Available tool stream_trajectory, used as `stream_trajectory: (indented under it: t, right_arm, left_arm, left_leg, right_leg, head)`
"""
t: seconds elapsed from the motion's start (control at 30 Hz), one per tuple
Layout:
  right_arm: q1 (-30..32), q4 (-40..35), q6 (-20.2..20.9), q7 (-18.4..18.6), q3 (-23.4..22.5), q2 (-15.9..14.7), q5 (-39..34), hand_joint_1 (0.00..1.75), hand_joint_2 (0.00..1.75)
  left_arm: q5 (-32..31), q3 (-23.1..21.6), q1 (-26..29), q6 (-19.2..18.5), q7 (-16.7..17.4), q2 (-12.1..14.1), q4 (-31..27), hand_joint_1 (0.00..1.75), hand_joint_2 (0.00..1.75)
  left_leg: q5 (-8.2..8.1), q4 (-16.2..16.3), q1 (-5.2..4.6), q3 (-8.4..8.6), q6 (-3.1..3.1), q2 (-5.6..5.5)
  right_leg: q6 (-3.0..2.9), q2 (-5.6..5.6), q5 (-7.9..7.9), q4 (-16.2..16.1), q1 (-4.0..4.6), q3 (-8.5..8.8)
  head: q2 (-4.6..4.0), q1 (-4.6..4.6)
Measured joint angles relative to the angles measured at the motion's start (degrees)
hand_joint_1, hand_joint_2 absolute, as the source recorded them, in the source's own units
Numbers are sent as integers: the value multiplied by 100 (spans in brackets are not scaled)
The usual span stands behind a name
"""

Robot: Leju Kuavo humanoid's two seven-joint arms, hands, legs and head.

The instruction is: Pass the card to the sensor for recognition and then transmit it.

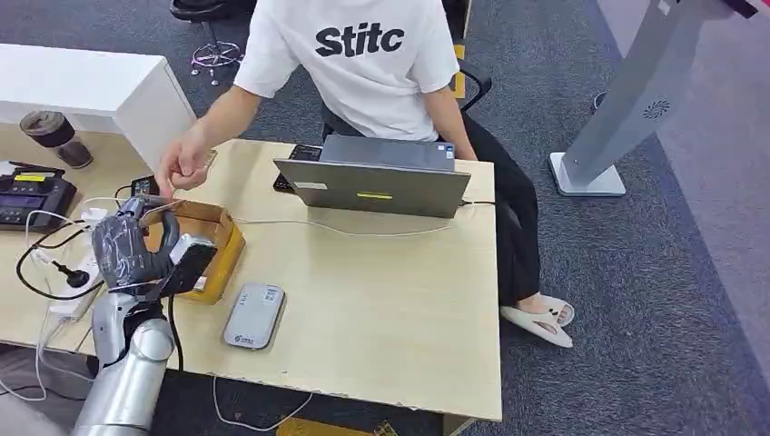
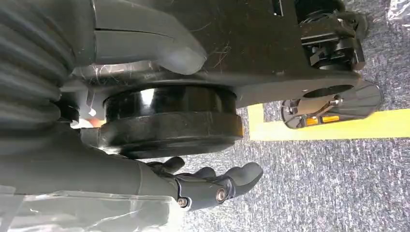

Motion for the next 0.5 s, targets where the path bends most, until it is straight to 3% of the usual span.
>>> stream_trajectory:
  t: [0.2,0.5]
  right_arm:
    - [3,4,46,-79,0,-18,-35,0,175]
    - [15,24,144,-251,0,-31,-52,0,175]
  left_arm:
    - [-538,-324,95,-260,48,-48,17,175,175]
    - [-1205,-894,602,-966,470,-74,-280,175,175]
  left_leg:
    - [0,0,-1,-1,0,1]
    - [-2,0,-1,-4,0,1]
  right_leg:
    - [0,2,0,0,-1,1]
    - [0,1,0,-2,0,-5]
  head:
    - [0,-2]
    - [0,-2]
